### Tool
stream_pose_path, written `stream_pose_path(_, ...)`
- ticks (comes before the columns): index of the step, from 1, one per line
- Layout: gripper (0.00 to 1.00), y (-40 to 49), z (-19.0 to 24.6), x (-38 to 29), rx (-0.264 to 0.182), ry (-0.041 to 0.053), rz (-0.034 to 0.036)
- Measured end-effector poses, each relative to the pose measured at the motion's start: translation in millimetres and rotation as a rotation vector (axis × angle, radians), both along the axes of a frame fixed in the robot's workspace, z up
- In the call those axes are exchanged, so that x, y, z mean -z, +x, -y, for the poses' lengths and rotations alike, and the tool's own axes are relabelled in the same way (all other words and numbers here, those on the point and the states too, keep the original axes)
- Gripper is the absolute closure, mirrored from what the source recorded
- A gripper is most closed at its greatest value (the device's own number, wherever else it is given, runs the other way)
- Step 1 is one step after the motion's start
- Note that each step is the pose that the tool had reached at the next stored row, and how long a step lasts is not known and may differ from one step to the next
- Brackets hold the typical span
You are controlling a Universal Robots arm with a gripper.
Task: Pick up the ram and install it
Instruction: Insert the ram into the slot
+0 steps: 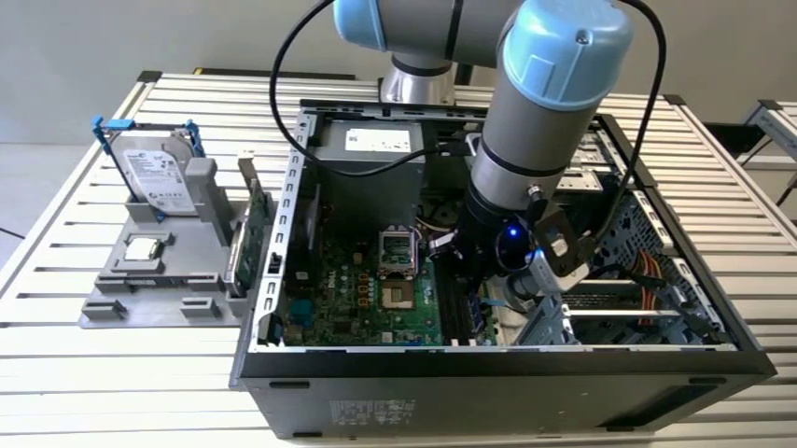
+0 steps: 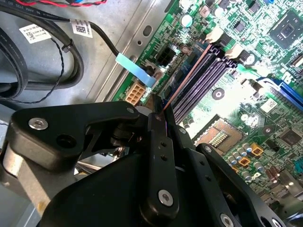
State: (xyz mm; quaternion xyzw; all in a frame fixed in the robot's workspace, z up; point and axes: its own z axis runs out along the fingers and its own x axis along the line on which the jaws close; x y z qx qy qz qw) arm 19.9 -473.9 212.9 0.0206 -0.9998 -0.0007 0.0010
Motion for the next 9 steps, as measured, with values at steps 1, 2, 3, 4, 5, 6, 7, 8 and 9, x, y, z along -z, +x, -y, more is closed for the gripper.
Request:
stream_pose_path(1, 1.00, 0.0, 0.0, 0.1, 0.000, -0.0001, 0.0000)
stream_pose_path(2, 1.00, 0.0, 0.0, 0.1, 0.000, -0.0001, 0.0000)
stream_pose_path(3, 1.00, 0.0, 0.0, 0.1, 0.000, -0.0002, 0.0000)
stream_pose_path(4, 1.00, 0.0, 0.0, 0.1, 0.000, -0.0003, 0.0000)
stream_pose_path(5, 1.00, 0.0, 0.0, 0.1, 0.000, -0.0002, 0.0000)
stream_pose_path(6, 1.00, 0.0, 0.0, 0.2, 0.000, -0.0001, 0.0000)
stream_pose_path(7, 1.00, 0.0, 0.0, 0.2, 0.000, -0.0001, 0.0000)
stream_pose_path(8, 1.00, 0.0, 0.0, 0.2, 0.000, -0.0001, 0.0000)
stream_pose_path(9, 1.00, 0.0, 0.0, 0.2, 0.000, -0.0002, 0.0000)
